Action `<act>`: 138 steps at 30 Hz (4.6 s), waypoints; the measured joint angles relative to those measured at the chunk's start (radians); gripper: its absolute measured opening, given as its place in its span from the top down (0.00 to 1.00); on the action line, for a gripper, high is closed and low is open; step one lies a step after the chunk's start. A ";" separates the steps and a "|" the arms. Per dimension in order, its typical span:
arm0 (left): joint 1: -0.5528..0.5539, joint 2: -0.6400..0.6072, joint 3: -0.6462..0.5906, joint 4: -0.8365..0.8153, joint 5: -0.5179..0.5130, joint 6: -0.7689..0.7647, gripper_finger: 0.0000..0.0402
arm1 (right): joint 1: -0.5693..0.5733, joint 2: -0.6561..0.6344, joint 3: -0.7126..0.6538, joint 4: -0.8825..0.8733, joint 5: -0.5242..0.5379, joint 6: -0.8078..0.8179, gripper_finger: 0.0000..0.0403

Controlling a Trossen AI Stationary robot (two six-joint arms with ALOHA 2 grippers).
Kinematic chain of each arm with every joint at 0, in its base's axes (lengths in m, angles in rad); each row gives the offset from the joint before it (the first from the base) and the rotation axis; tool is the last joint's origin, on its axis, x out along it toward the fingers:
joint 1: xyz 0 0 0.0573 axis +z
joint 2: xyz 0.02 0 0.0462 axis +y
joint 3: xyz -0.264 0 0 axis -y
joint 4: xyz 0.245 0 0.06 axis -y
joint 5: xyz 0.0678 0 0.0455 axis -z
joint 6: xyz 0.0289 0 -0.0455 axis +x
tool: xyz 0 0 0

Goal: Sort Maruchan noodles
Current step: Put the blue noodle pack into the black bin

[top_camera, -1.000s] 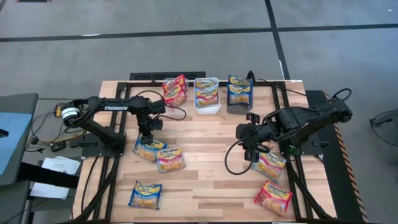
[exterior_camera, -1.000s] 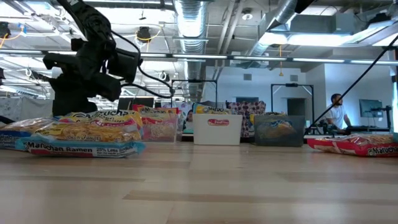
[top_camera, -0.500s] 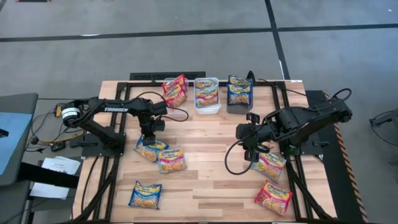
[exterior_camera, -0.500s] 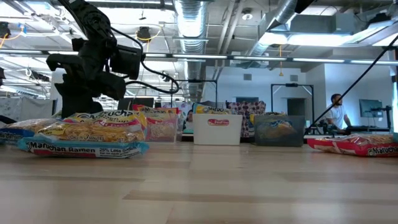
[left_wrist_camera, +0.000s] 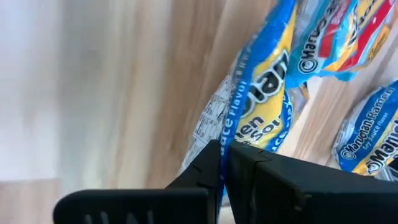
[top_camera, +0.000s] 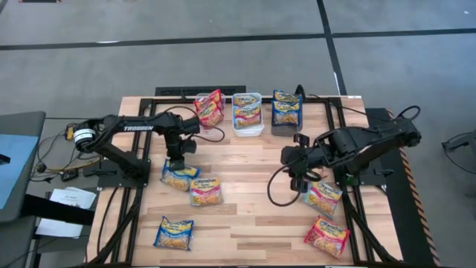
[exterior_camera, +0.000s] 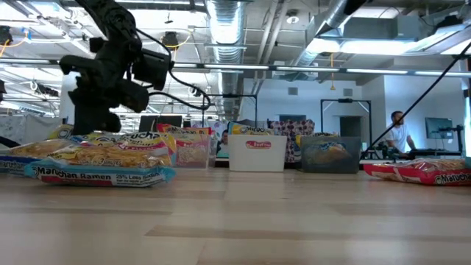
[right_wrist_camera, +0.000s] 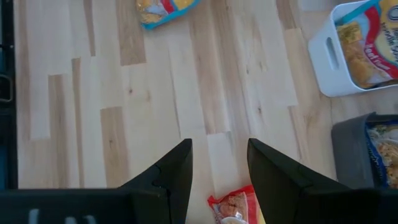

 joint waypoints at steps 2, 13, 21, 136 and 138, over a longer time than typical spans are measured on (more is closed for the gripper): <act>0.008 0.000 0.035 -0.024 -0.021 0.001 1.00 | -0.013 0.000 0.000 0.000 0.002 0.000 0.56; 0.020 -0.001 0.111 -0.041 0.015 0.003 1.00 | -0.060 0.000 0.000 -0.006 0.002 0.000 0.56; 0.020 -0.001 0.111 -0.034 -0.004 0.032 1.00 | -0.072 0.000 0.000 0.027 0.000 0.058 0.56; 0.029 0.236 0.328 -0.149 -0.052 0.342 1.00 | -0.121 0.188 -0.034 0.165 -0.054 0.045 0.72; 0.029 0.236 0.371 -0.135 -0.084 0.340 1.00 | -0.121 0.188 -0.034 0.156 -0.054 0.045 0.72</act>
